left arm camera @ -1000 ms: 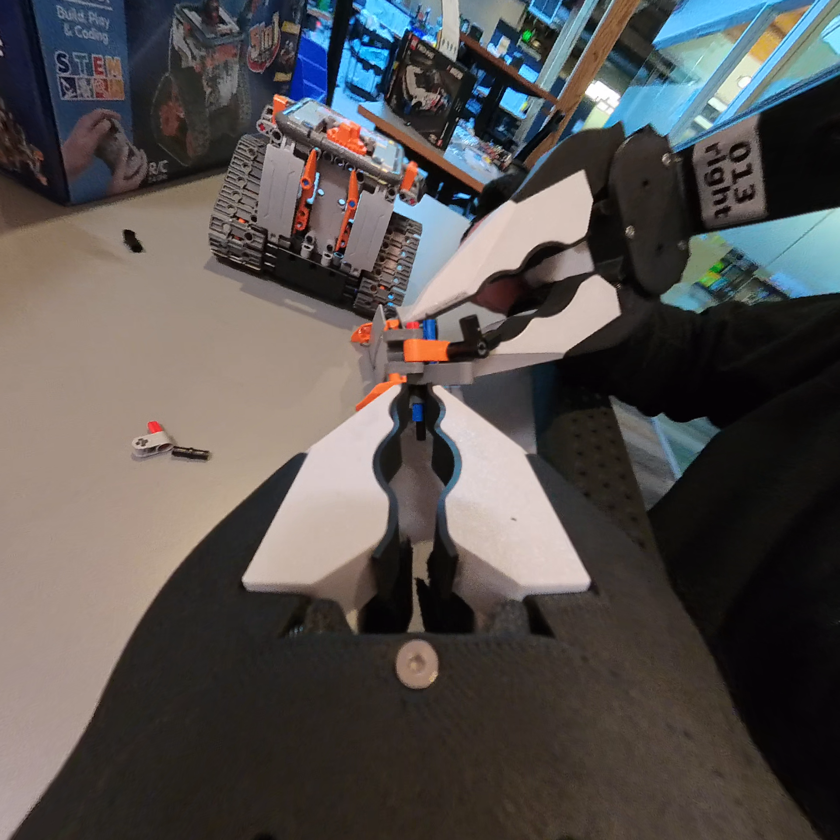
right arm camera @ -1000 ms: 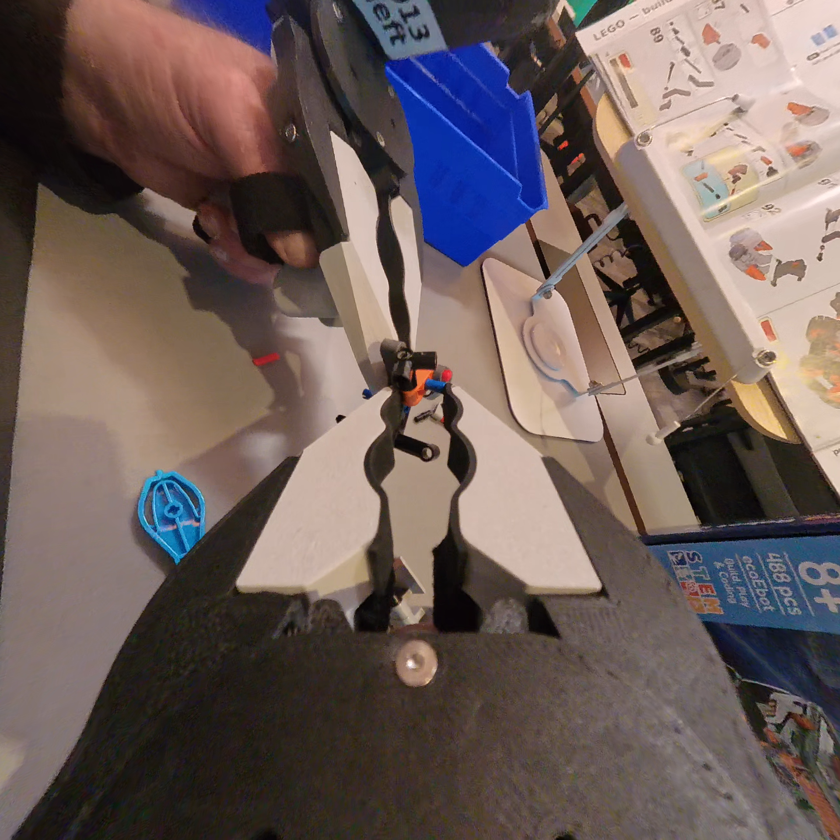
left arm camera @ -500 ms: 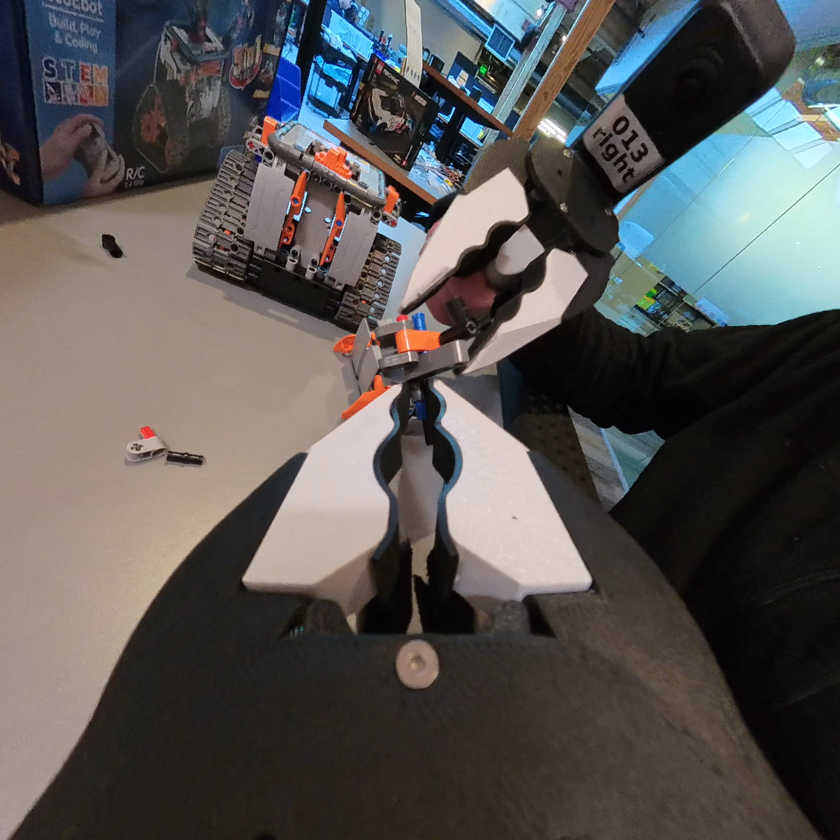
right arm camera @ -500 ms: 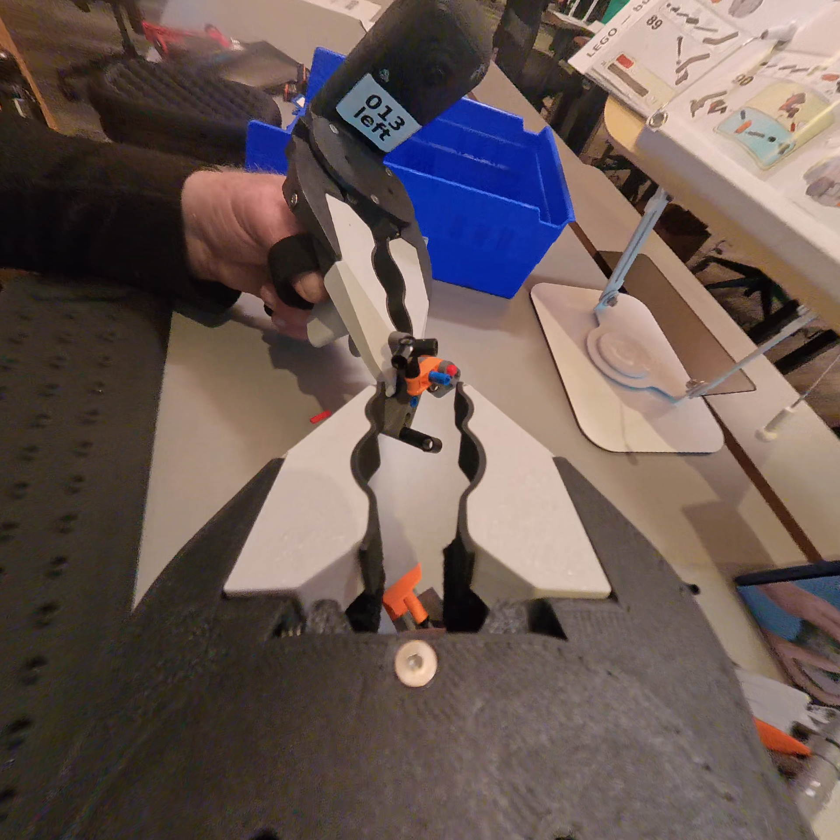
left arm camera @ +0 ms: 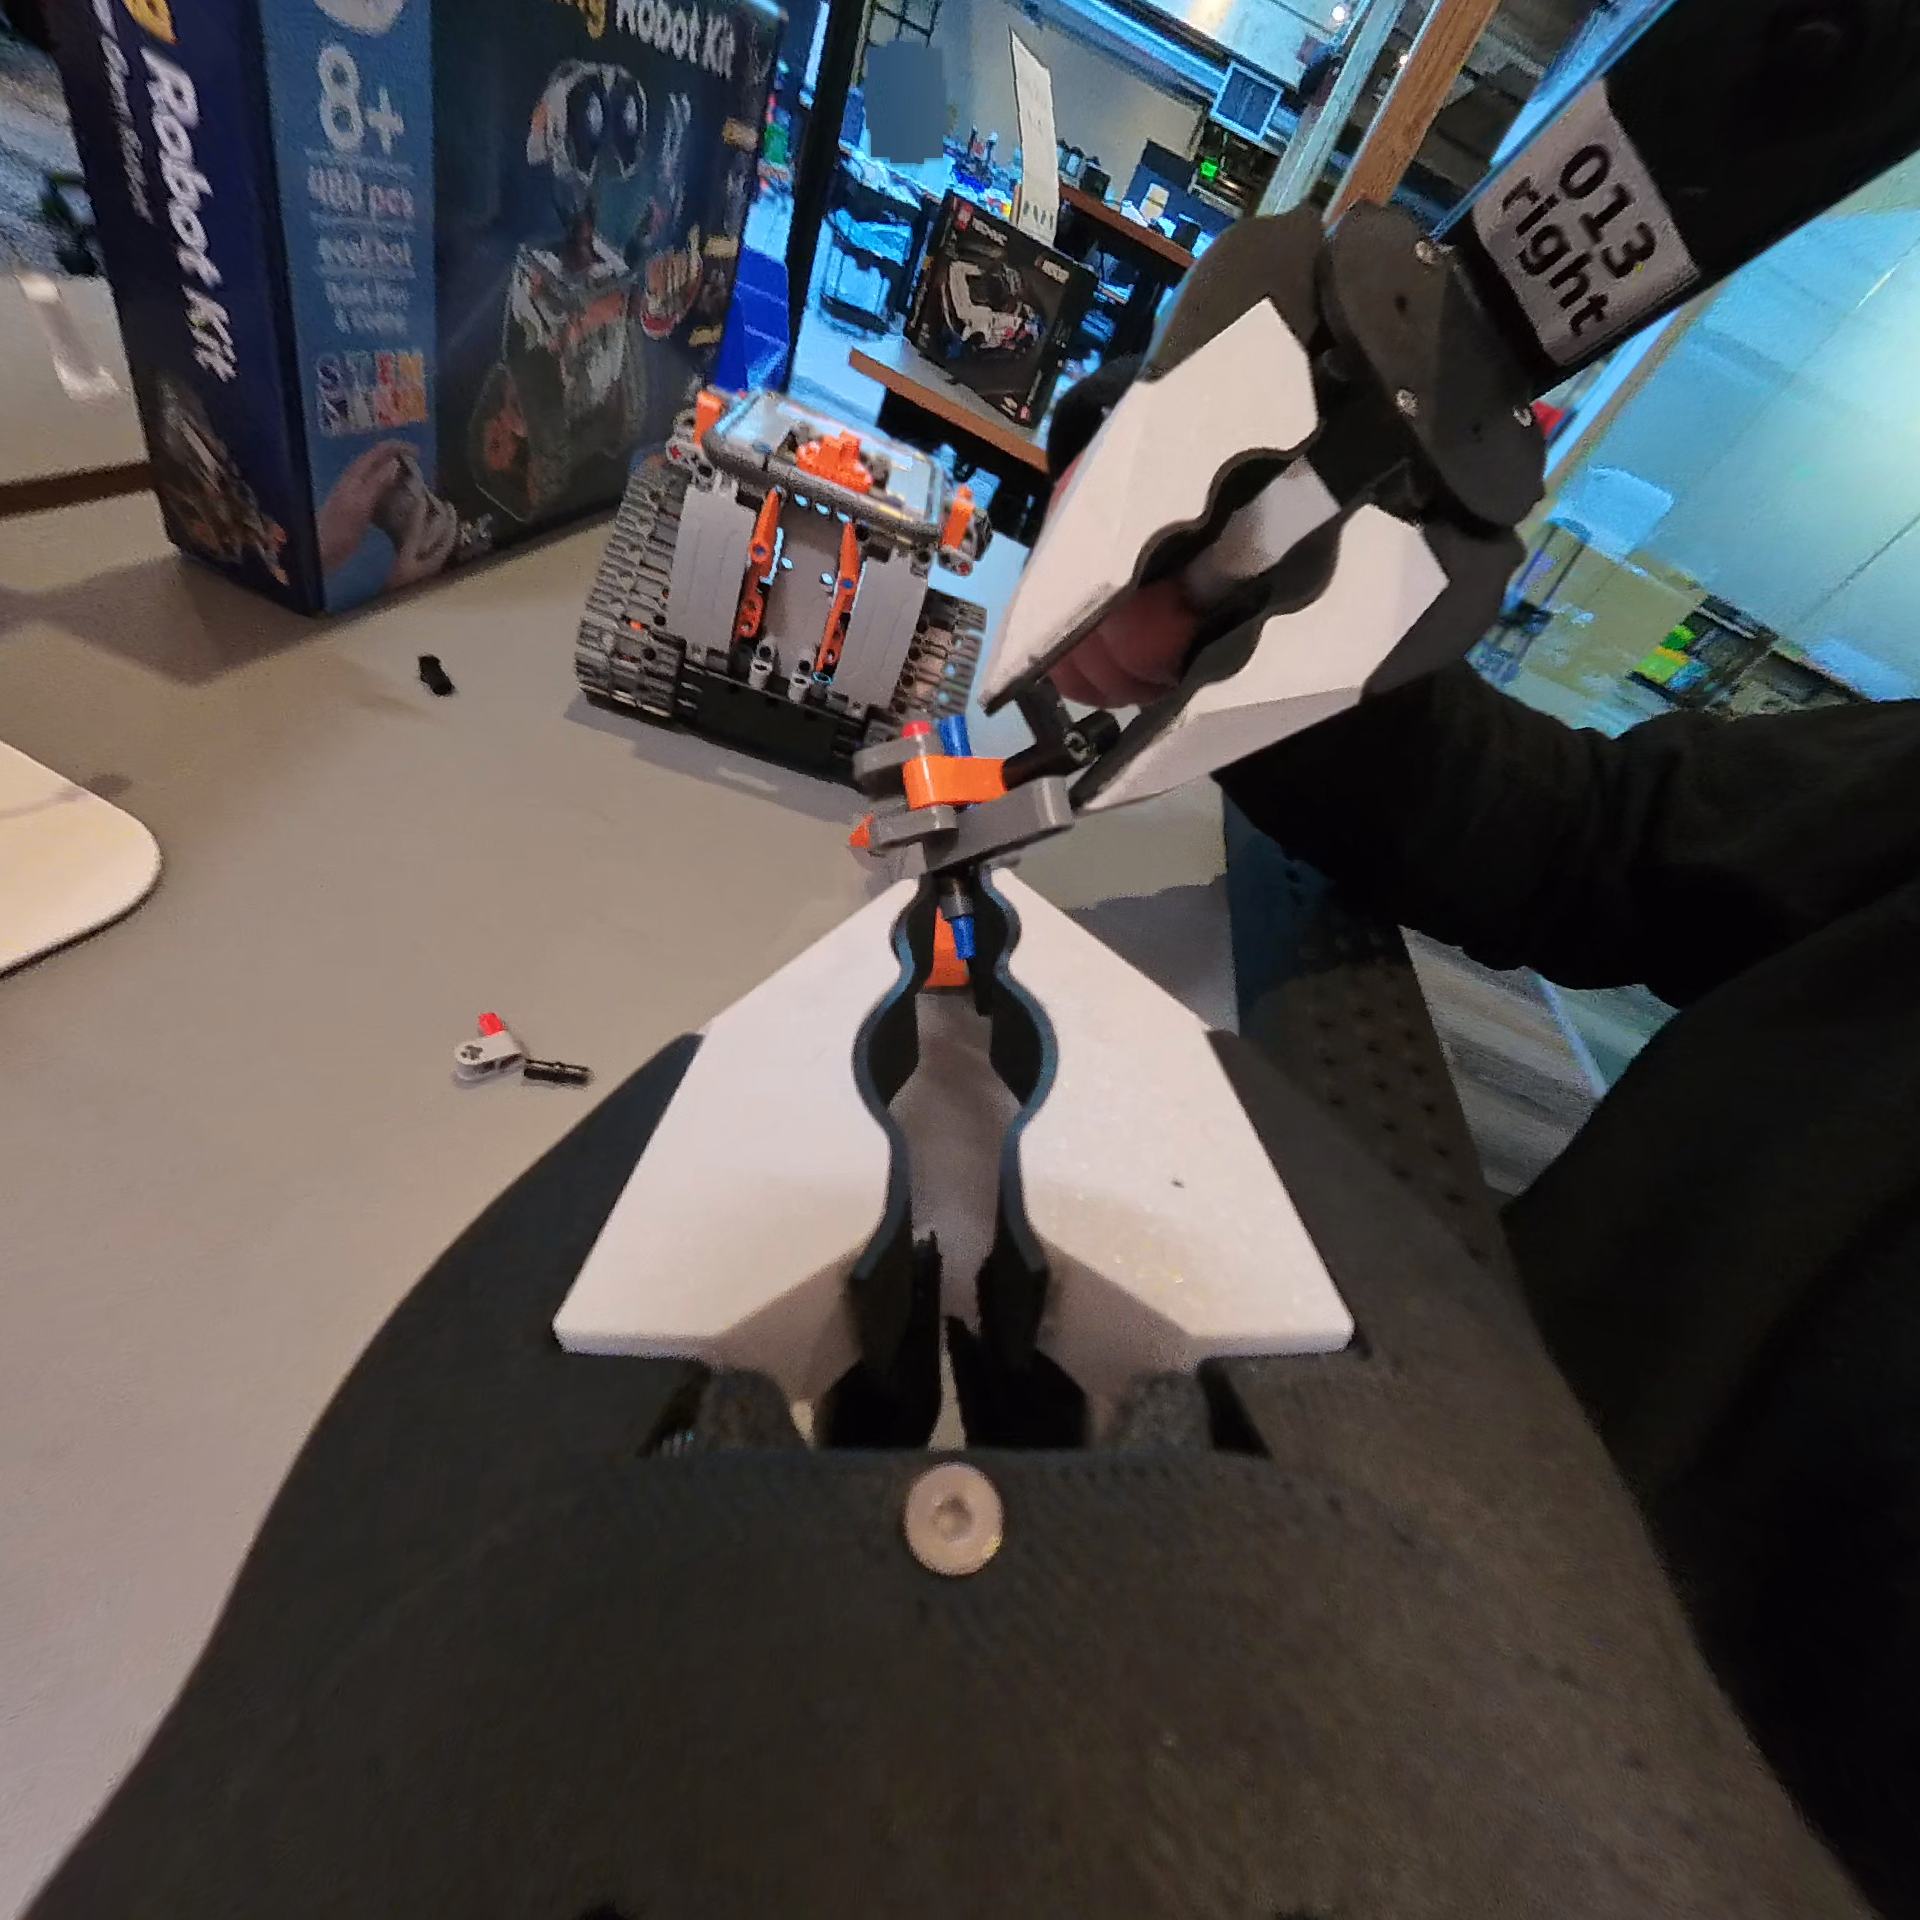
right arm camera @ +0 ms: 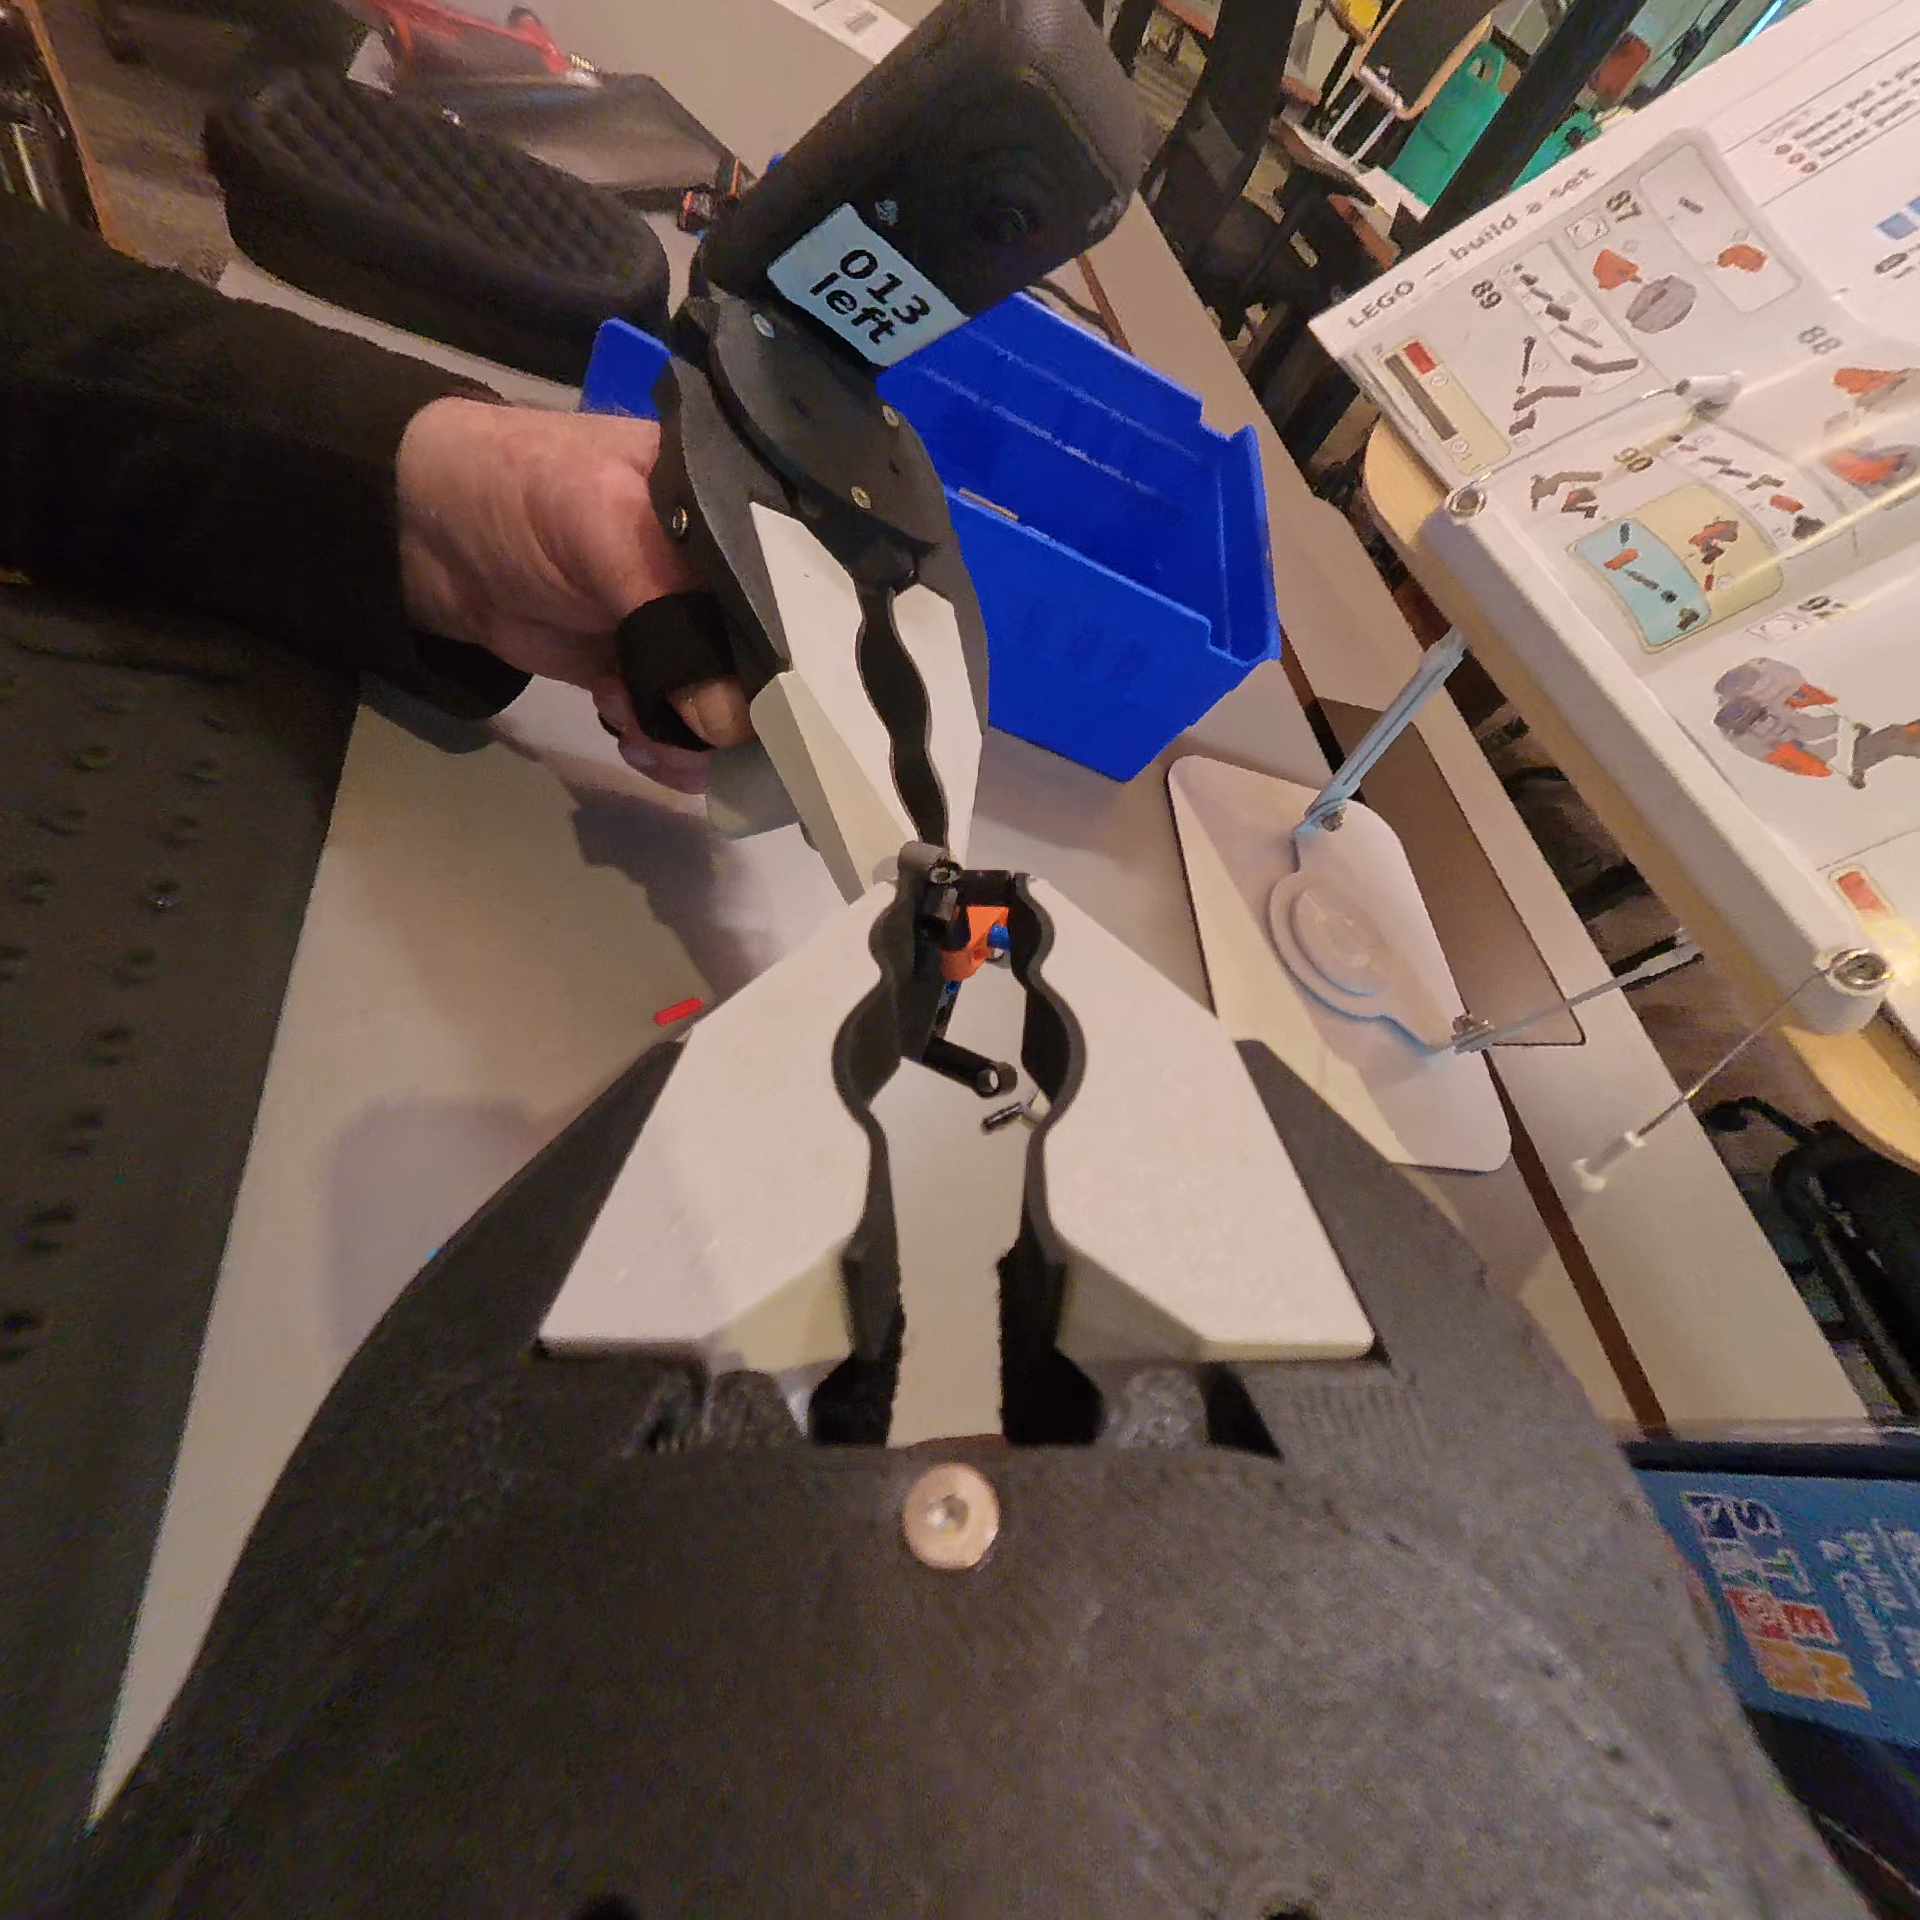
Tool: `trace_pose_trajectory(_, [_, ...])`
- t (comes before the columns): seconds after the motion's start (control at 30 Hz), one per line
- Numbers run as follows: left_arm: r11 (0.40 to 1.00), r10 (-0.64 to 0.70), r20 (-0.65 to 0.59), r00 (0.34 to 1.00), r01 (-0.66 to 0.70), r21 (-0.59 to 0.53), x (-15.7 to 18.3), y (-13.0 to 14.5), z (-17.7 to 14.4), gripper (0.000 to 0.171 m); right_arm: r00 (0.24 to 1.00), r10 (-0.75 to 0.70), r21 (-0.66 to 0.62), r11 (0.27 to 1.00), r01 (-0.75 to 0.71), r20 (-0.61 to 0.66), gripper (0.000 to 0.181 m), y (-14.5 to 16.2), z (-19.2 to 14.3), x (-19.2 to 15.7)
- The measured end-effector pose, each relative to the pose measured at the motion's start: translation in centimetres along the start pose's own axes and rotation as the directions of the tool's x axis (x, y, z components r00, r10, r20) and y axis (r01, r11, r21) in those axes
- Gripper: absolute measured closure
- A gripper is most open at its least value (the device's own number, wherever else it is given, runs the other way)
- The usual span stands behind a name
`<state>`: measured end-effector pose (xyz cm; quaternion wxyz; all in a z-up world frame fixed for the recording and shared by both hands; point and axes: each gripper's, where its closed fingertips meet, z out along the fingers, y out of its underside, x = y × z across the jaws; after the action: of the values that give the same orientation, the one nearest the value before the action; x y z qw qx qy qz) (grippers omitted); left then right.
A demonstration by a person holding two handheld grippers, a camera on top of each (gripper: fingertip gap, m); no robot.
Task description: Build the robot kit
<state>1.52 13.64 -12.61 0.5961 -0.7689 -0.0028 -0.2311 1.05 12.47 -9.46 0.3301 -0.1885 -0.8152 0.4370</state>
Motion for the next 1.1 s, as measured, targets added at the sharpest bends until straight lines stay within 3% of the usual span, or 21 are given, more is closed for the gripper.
trace_pose_trajectory(0.27, [0.980,0.100,0.077,0.992,-0.111,0.162,0.3,-3.4,-2.1,0.163,1.000,0.025,0.096,0.995,-0.026,0.011,0.166,-3.5,-0.1,2.1])
trace_pose_trajectory(0.4, [0.961,0.102,0.101,0.990,-0.124,0.249,0.3,-5.0,-3.9,0.147,0.999,0.034,0.129,0.991,-0.034,0.004,0.166,-5.0,0.2,3.3])
trace_pose_trajectory(0.67, [0.949,0.135,0.209,0.969,-0.187,0.253,-0.7,-5.6,-5.0,0.129,0.996,0.085,0.195,0.977,-0.085,0.007,0.166,-6.7,1.5,4.6])
trace_pose_trajectory(0.87, [0.965,0.095,0.227,0.969,-0.146,0.218,-1.8,-4.3,-4.1,0.133,0.983,0.181,0.262,0.947,-0.185,0.041,0.166,-6.6,2.0,4.8])
trace_pose_trajectory(1.1, [0.957,0.100,0.240,0.966,-0.159,0.244,-2.1,-4.4,-4.0,0.160,0.951,0.280,0.281,0.910,-0.306,0.132,0.166,-5.4,2.9,4.7])
